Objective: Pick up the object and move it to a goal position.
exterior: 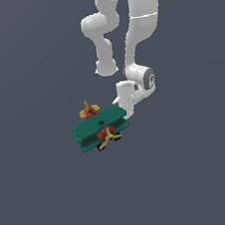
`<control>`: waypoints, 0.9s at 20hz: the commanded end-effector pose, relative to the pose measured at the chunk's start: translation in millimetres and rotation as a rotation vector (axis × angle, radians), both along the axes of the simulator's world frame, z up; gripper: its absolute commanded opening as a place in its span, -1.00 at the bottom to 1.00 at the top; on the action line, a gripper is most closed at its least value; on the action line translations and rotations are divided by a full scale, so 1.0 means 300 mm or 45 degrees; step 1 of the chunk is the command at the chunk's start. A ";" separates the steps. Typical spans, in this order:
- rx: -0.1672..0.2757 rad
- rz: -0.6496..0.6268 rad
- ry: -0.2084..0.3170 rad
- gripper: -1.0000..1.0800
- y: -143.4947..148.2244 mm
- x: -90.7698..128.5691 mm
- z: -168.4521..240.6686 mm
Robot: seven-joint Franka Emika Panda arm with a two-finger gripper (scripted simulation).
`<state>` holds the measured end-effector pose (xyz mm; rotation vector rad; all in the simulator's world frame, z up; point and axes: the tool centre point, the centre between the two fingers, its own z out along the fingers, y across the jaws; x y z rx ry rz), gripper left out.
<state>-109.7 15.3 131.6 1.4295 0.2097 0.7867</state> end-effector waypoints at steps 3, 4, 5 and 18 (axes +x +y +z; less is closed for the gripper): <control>0.000 0.000 -0.001 -1.00 0.000 0.000 0.012; 0.000 0.000 -0.001 -1.00 -0.001 0.000 0.018; 0.000 0.000 -0.001 -1.00 -0.001 0.000 0.026; -0.001 0.001 -0.002 -1.00 -0.004 -0.001 0.259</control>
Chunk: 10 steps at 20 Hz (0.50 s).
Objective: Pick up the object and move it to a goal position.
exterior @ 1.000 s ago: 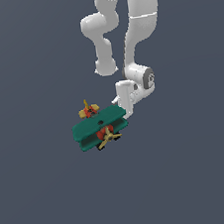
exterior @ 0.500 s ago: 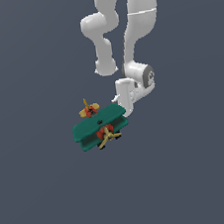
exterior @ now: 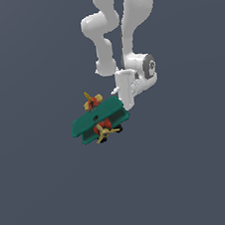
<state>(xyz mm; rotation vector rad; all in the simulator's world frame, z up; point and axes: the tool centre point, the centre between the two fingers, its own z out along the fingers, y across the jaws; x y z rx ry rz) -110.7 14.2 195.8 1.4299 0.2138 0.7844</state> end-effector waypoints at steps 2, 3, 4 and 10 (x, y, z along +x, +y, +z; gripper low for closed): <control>0.000 0.000 -0.007 -1.00 0.000 0.003 0.102; 0.000 0.000 -0.007 -1.00 -0.001 0.003 0.130; 0.000 0.000 -0.007 -1.00 -0.001 0.003 0.159; -0.001 0.001 -0.008 -1.00 -0.003 0.004 0.337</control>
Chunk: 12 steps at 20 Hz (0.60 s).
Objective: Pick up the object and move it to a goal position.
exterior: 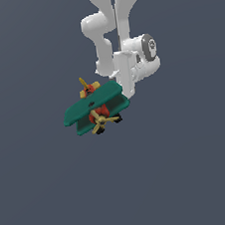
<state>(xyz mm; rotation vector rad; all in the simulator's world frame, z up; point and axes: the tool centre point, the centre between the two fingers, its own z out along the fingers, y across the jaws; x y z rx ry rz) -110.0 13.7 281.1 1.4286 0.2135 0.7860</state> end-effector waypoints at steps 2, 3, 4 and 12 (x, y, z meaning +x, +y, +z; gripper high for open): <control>0.000 0.000 -0.006 -1.00 0.000 0.002 0.116; 0.000 0.000 -0.006 -1.00 -0.001 0.003 0.148; 0.000 0.000 -0.006 -1.00 -0.001 0.004 0.181; 0.001 0.002 -0.007 -1.00 0.000 0.009 0.428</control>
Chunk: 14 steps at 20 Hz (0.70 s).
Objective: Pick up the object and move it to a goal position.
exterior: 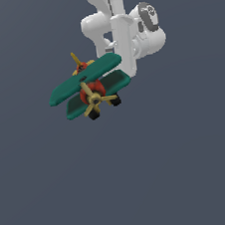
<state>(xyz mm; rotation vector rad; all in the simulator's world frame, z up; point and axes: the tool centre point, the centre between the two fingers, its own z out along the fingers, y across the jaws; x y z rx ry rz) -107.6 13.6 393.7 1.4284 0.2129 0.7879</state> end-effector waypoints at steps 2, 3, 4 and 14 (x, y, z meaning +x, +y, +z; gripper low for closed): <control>0.000 0.000 -0.006 -1.00 0.001 0.004 0.103; 0.001 0.000 -0.006 -1.00 0.000 0.004 0.127; 0.001 0.000 -0.006 -1.00 0.000 0.006 0.148; 0.003 -0.001 -0.006 -1.00 0.001 0.013 0.265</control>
